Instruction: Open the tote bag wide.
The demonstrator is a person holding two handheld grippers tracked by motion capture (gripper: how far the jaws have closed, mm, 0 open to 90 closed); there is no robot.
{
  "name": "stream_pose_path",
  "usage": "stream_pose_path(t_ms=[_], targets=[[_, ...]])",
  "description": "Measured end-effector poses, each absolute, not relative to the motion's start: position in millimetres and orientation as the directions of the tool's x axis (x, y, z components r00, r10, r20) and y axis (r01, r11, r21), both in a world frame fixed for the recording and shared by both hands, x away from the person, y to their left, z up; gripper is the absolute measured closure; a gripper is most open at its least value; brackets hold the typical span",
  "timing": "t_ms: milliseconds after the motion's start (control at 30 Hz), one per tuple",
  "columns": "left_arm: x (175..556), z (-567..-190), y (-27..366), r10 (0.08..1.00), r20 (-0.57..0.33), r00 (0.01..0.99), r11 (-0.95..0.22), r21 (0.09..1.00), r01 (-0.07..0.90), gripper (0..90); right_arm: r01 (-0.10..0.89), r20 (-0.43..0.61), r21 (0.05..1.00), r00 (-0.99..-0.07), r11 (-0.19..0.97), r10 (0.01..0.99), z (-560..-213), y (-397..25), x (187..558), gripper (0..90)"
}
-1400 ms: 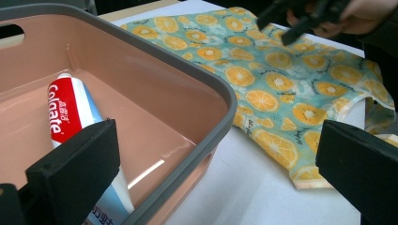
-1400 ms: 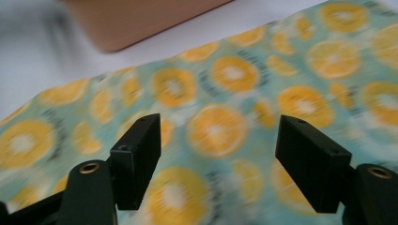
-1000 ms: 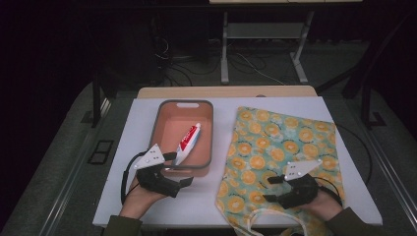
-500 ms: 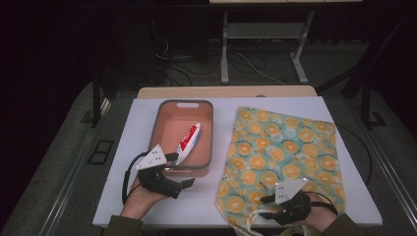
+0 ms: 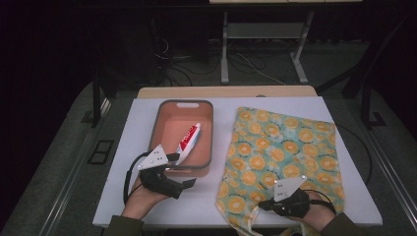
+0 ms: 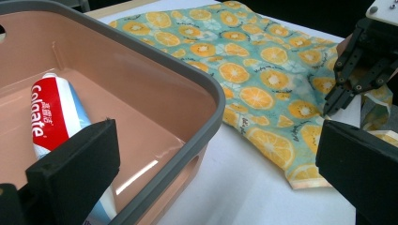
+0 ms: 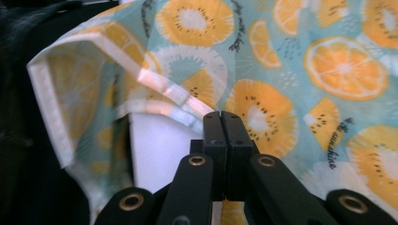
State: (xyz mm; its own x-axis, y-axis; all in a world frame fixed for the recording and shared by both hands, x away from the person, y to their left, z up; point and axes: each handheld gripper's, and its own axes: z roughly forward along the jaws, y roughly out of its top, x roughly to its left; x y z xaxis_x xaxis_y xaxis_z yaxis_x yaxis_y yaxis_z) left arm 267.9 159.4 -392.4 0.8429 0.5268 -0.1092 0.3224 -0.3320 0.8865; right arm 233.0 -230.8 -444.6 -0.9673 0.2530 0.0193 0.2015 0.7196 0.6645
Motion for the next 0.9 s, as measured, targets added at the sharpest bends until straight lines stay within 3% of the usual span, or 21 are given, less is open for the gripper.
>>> stream_pose_path(t_ms=[467,567,900], targets=[[267.8,-390.4,162.0,0.532,-0.109,0.839,-0.323,0.891,0.321,0.0,0.302,0.053,0.711,-0.923,0.634,0.381,-432.7,-200.9,278.9,89.7],[268.1,-390.5,161.9,0.532,-0.112,0.839,-0.321,0.891,0.322,0.0,0.318,0.010,0.711,-0.897,0.627,0.443,-428.7,-188.2,294.9,89.7],[268.1,-391.1,162.2,0.531,-0.112,0.840,-0.322,0.890,0.322,0.0,0.374,0.017,0.730,-0.847,0.573,0.531,-431.7,-185.9,330.0,89.5]])
